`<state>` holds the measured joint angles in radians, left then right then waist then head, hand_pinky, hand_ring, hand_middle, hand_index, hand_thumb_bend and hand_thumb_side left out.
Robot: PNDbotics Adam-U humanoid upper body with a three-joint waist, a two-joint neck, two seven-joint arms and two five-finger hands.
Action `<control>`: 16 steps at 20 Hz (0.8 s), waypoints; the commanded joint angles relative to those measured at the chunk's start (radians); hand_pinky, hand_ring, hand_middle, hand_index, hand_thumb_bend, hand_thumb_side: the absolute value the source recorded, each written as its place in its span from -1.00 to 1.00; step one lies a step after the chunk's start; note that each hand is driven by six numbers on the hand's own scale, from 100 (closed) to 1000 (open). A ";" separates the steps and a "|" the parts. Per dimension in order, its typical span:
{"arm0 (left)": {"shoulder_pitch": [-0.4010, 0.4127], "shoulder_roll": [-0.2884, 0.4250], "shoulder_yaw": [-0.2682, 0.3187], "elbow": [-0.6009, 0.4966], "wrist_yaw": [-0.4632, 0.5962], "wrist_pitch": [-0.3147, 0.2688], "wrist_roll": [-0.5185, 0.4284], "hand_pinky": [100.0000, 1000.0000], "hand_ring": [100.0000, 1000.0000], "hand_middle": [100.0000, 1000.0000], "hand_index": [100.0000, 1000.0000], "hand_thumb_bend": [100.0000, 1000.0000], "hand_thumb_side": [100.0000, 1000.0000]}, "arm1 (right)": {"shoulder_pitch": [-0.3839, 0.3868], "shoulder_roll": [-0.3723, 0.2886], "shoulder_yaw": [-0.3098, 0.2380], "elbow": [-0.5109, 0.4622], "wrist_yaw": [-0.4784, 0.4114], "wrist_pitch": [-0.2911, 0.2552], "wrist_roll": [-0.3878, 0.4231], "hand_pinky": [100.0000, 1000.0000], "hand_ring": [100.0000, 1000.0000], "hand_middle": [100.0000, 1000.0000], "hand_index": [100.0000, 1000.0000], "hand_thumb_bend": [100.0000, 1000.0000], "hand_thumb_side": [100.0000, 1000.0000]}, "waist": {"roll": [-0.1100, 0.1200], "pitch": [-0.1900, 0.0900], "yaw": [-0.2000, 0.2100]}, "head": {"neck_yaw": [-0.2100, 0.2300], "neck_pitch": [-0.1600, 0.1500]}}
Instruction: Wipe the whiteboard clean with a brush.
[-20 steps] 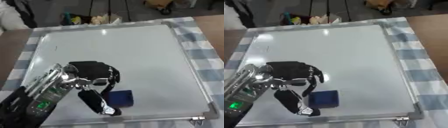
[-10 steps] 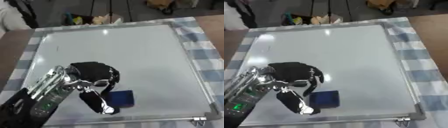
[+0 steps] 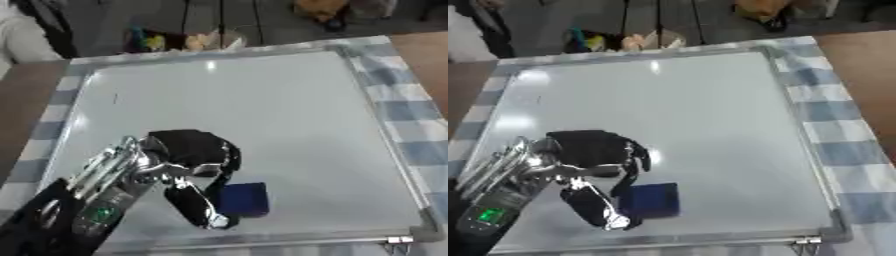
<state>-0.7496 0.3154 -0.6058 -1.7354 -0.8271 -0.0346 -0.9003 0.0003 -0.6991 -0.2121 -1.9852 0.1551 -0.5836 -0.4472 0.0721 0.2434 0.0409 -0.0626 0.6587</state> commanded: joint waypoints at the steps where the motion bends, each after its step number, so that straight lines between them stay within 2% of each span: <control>1: -0.014 0.002 0.002 -0.008 -0.001 -0.003 -0.006 0.48 0.78 0.46 -0.38 -0.36 0.15 | -0.004 -0.016 -0.009 -0.015 -0.008 0.001 0.006 0.42 0.56 0.45 0.67 -1.00 0.84 | -0.004 -0.014 -0.003 | 0.006 0.014; 6: -0.015 0.001 0.001 -0.007 -0.003 -0.004 -0.005 0.47 0.78 0.42 -0.39 -0.38 0.18 | -0.005 -0.012 -0.008 -0.015 -0.008 0.003 0.010 0.42 0.56 0.44 0.67 -1.00 0.84 | -0.006 -0.013 -0.007 | 0.012 0.037; 11: -0.013 -0.002 0.001 -0.004 -0.005 -0.003 -0.004 0.46 0.77 0.39 -0.40 -0.39 0.18 | -0.005 -0.007 -0.007 -0.015 -0.006 0.006 0.013 0.43 0.56 0.44 0.67 -1.00 0.84 | -0.006 -0.012 -0.008 | 0.013 0.038; 16: -0.002 -0.018 0.004 0.009 -0.005 0.015 0.008 0.36 0.70 0.40 -0.41 -0.51 0.11 | -0.005 -0.001 -0.005 -0.015 -0.002 0.010 0.019 0.43 0.56 0.44 0.67 -1.00 0.87 | -0.006 -0.009 -0.008 | 0.011 0.032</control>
<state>-0.7424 0.2967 -0.6061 -1.7210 -0.8284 -0.0260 -0.8963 0.0003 -0.6832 -0.2108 -1.9852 0.1507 -0.5729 -0.4322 0.0719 0.2471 0.0335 -0.0537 0.6858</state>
